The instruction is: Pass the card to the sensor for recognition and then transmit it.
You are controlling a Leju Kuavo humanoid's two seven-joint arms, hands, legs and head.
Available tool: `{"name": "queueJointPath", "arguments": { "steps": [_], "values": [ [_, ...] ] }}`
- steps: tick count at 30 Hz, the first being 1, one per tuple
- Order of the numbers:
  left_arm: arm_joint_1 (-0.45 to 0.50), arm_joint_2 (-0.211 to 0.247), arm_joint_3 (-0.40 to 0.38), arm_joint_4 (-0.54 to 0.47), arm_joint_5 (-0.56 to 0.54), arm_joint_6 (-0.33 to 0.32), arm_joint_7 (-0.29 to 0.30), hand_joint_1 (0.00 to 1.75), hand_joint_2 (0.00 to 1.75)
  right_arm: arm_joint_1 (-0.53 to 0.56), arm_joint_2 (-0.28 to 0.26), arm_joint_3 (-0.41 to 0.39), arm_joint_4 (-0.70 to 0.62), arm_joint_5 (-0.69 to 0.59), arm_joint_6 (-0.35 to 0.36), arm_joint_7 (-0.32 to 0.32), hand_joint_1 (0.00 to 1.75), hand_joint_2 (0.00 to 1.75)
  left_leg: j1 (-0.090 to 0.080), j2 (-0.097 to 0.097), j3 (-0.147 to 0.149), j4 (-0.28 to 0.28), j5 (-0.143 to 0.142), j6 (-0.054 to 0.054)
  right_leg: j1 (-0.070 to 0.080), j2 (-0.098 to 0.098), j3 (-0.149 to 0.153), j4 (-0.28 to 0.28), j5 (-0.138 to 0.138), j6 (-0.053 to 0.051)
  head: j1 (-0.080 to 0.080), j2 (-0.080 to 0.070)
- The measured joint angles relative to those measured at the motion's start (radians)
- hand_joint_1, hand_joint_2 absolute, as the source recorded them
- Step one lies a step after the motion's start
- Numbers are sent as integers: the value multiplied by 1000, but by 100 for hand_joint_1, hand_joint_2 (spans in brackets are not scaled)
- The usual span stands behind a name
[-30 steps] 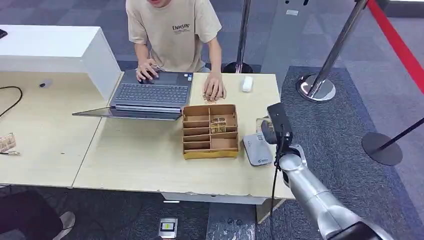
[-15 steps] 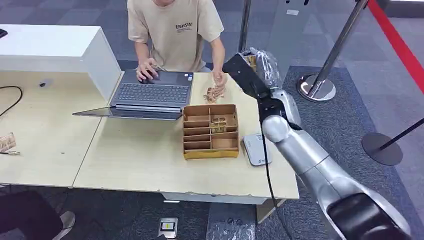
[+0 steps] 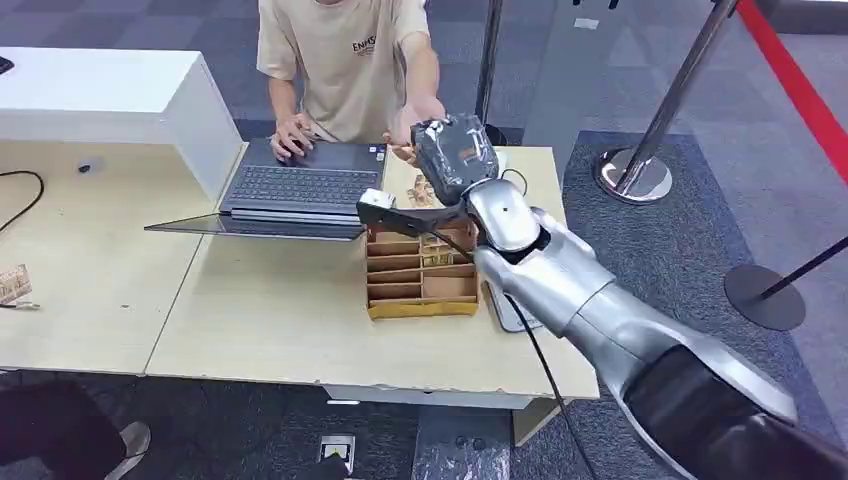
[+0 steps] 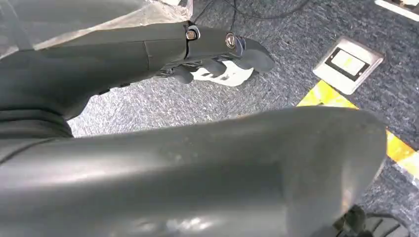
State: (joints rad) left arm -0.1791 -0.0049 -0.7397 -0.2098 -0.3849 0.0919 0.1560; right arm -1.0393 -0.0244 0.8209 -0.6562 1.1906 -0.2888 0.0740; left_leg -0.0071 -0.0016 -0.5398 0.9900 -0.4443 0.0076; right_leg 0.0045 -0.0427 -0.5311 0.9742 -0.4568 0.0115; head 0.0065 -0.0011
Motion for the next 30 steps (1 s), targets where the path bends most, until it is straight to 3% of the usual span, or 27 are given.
{"name": "queueJointPath", "arguments": {
  "steps": [1,4,7,10,15,20,26,30],
  "values": [
    [0,0,-2,0,0,-1,2,0,0,0,3,10,13,0,0,0,0,0,0,0,0,0,0,0,0,0,0,0,0,0,0,0],
    [1,-2,-3,0,0,-2,10,0,0,-1,7,27,41,-16,10,-2,0,0,0,0,-1,0,0,0,0,0,-1,0,0,0,0,0],
    [2,-2,-4,0,-2,-4,11,0,0,0,16,32,86,-130,127,-23,0,0,0,0,0,0,0,0,0,0,-1,0,0,0,0,0],
    [3,-1,-4,0,-5,-9,11,0,0,8,18,26,101,-233,141,-33,0,0,0,0,0,0,0,0,0,0,-1,0,0,0,0,0],
    [6,-1,-4,0,-7,-10,10,0,0,18,20,-11,112,-353,73,-74,0,0,0,0,0,0,0,0,0,0,-1,0,0,0,0,0],
    [19,0,-4,0,2,3,11,0,0,74,19,-91,49,-610,-13,-141,0,0,0,0,0,0,0,0,0,0,-1,0,0,0,0,0],
    [39,4,-3,0,18,22,3,0,0,237,11,-172,-129,-803,-97,-177,0,0,0,0,0,0,0,0,0,0,-1,0,-1,0,0,0],
    [55,10,-3,0,26,38,-7,0,0,388,2,-212,-261,-851,-148,-202,0,0,0,0,0,0,-1,0,0,0,-1,0,-1,0,0,0]
  ]
}}
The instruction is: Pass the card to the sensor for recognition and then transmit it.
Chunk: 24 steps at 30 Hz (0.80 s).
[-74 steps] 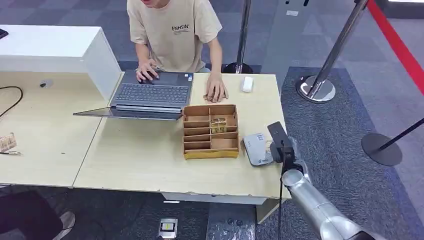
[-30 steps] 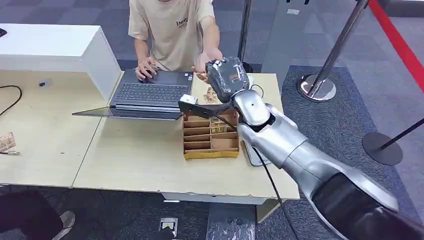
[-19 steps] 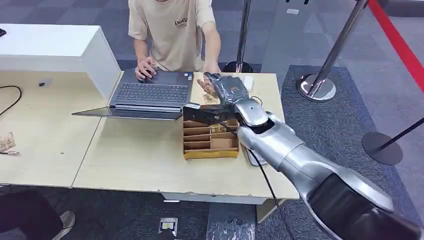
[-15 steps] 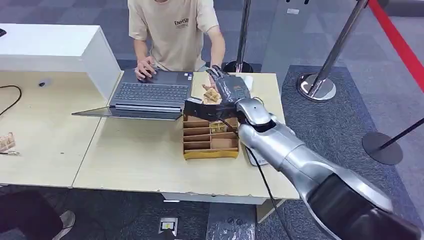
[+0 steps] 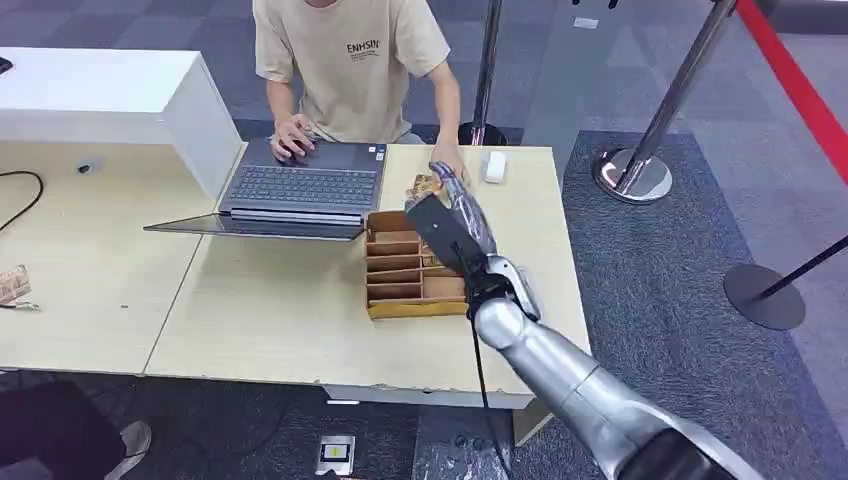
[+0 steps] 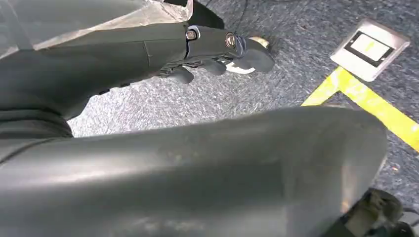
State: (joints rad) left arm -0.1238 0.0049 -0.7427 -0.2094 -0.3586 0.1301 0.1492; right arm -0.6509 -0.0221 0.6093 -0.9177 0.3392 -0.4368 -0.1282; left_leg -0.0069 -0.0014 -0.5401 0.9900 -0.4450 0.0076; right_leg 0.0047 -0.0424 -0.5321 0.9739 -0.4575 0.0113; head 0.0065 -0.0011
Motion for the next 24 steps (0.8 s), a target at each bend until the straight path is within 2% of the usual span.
{"name": "queueJointPath", "arguments": {
  "steps": [5,6,14,18,24],
  "values": [
    [16,6,2,0,18,21,-7,0,0,152,-4,-30,-155,-48,-19,-33,0,0,0,0,0,0,0,0,0,0,0,0,-1,0,0,0],
    [18,8,2,0,20,24,-9,0,0,177,-5,-31,-184,-52,-22,-33,0,175,0,0,0,0,0,0,0,0,0,0,-1,0,0,0],
    [33,16,11,1,53,36,-33,0,0,337,-10,-43,-393,-155,-15,-85,0,175,0,0,0,0,0,0,0,0,0,0,-1,-1,0,0],
    [34,19,19,1,52,28,-32,0,0,367,-19,-58,-469,-176,-9,-83,0,175,0,0,0,0,0,0,0,0,0,0,-1,-1,0,0],
    [34,19,24,1,54,13,-20,0,0,401,-34,-62,-545,-154,5,-47,0,175,0,0,0,0,0,0,0,0,0,0,-1,-1,0,0]
  ]
}}
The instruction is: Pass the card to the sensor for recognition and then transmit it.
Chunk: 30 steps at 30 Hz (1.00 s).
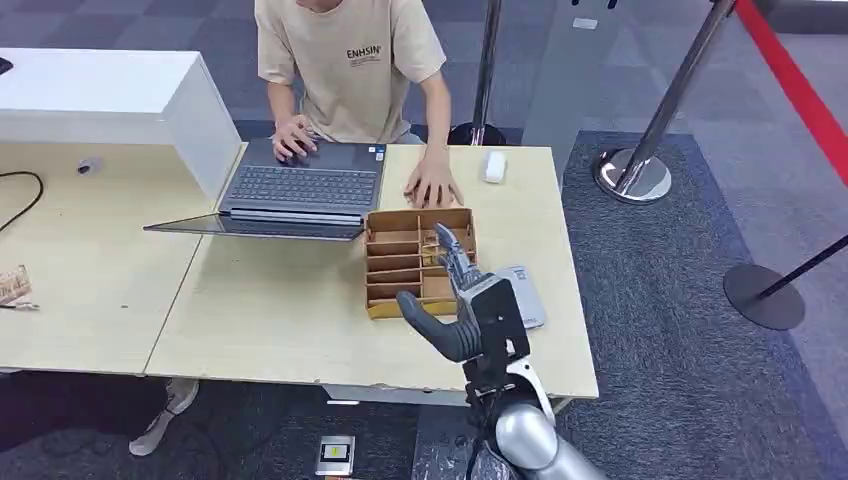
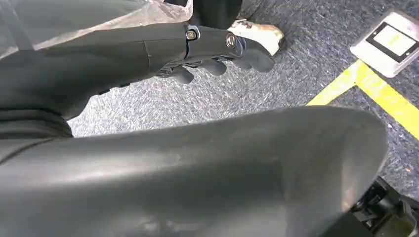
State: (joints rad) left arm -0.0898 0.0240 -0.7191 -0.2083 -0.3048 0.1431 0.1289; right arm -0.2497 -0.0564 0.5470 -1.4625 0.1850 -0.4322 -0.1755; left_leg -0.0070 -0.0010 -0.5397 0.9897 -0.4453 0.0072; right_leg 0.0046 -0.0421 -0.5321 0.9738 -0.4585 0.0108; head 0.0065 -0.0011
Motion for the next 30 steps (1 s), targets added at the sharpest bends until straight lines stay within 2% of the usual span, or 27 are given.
{"name": "queueJointPath", "arguments": {
  "steps": [11,15,18,21,22,26,30],
  "values": [
    [0,-5,0,0,-37,3,2,0,0,67,-48,-17,-103,-14,-27,22,0,175,0,0,0,0,0,0,0,0,0,0,0,0,0,0],
    [0,-7,0,0,-43,3,3,0,0,99,-62,-29,-144,-143,-20,-18,0,175,0,0,0,0,0,0,0,0,0,0,0,0,0,0],
    [0,-12,0,0,-42,5,16,0,0,122,-64,-52,-177,-331,-6,-78,0,175,0,0,0,0,0,0,0,0,0,0,0,0,0,0],
    [0,-19,0,0,-42,4,19,0,0,131,-65,-71,-197,-359,-10,-82,0,175,0,0,0,0,0,0,0,0,0,0,0,0,0,0],
    [0,-19,0,0,-39,4,18,0,0,130,-66,-72,-203,-310,-30,-54,0,175,0,0,0,0,0,0,0,0,0,0,0,0,0,0],
    [0,-29,0,0,-37,20,9,0,0,111,-81,-67,-204,92,-105,111,0,175,0,0,0,0,0,0,0,0,0,0,0,0,0,0],
    [-2,-68,-2,-1,-39,39,58,0,0,52,-92,-40,-179,471,-60,261,0,175,0,0,0,0,0,0,0,0,0,0,0,0,0,0]
  ]
}}
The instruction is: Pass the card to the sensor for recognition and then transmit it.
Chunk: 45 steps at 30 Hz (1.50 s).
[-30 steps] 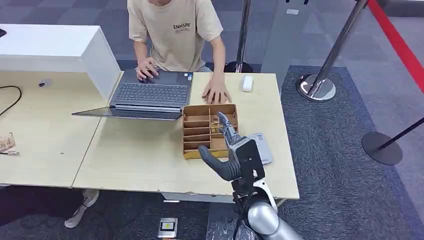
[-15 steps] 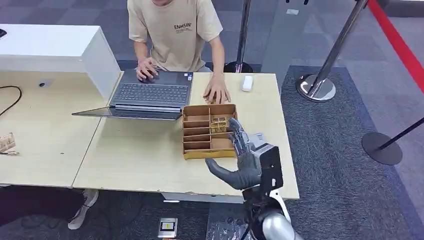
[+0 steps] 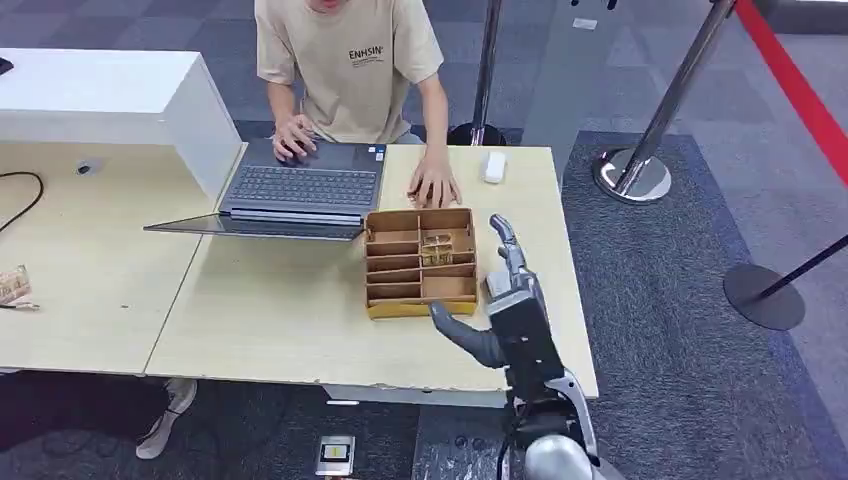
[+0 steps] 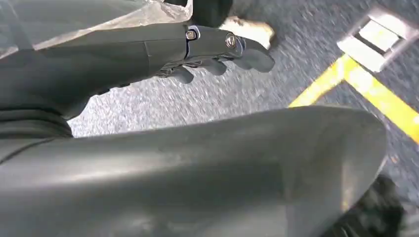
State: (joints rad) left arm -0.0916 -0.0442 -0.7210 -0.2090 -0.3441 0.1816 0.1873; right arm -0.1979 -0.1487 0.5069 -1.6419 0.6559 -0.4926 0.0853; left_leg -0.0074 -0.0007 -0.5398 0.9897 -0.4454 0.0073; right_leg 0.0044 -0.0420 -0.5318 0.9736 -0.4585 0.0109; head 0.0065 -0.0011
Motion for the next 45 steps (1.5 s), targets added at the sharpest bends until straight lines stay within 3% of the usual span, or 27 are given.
{"name": "queueJointPath", "arguments": {
  "steps": [4,8,9,10,11,13,15,19,27,28,29,30,45],
  "values": [
    [0,-15,-5,0,-9,-23,24,0,0,-50,-18,35,33,247,105,98,0,175,0,0,0,0,0,0,0,0,0,0,0,0,0,0],
    [0,-16,-6,0,-12,-20,16,0,0,-81,-24,65,78,294,136,114,0,175,0,-1,0,0,0,0,0,0,0,0,0,0,0,0],
    [0,-17,-6,0,-12,-20,13,0,0,-87,-26,73,89,296,140,115,12,175,0,0,0,0,0,0,0,0,0,0,0,0,0,0],
    [-1,-18,-6,0,-15,-23,16,0,0,-93,-27,79,101,296,144,115,59,175,0,-1,0,0,0,0,0,0,0,0,0,0,0,0],
    [-4,-19,-8,0,-19,-37,28,0,0,-101,-28,84,115,297,150,113,59,175,0,0,0,0,0,0,0,0,0,0,0,0,0,0],
    [-15,-20,-14,0,-24,-60,51,0,0,-125,-30,99,143,296,159,103,124,175,0,0,0,0,0,0,0,0,0,0,0,0,0,0],
    [-23,-20,-21,-1,-27,-68,59,0,0,-144,-30,109,166,289,160,95,145,175,0,-1,0,0,0,0,0,0,0,0,0,0,0,0],
    [-28,-21,-25,-1,-30,-70,71,0,0,-170,-30,127,206,272,160,87,155,175,0,0,0,0,0,0,0,0,0,0,0,0,0,0],
    [-32,-21,-31,-1,-38,-71,70,0,0,-205,-30,155,264,255,161,74,145,175,0,0,0,0,0,0,0,0,0,0,0,0,0,0],
    [-33,-21,-31,-1,-40,-71,70,0,0,-210,-29,157,271,255,162,73,103,175,0,0,0,0,0,0,0,0,0,0,0,0,0,0],
    [-33,-21,-31,-1,-40,-72,70,0,0,-215,-29,160,278,255,163,72,30,175,0,0,0,0,0,0,0,0,0,0,0,0,0,0],
    [-34,-21,-32,-1,-40,-72,70,0,0,-220,-29,164,286,254,164,71,0,175,0,0,0,0,0,0,0,0,0,0,0,0,0,0],
    [-37,-21,-50,-1,-51,-82,71,0,0,-299,-17,206,381,240,166,49,0,175,0,0,0,0,0,0,0,0,0,0,0,0,0,0]
  ]
}}
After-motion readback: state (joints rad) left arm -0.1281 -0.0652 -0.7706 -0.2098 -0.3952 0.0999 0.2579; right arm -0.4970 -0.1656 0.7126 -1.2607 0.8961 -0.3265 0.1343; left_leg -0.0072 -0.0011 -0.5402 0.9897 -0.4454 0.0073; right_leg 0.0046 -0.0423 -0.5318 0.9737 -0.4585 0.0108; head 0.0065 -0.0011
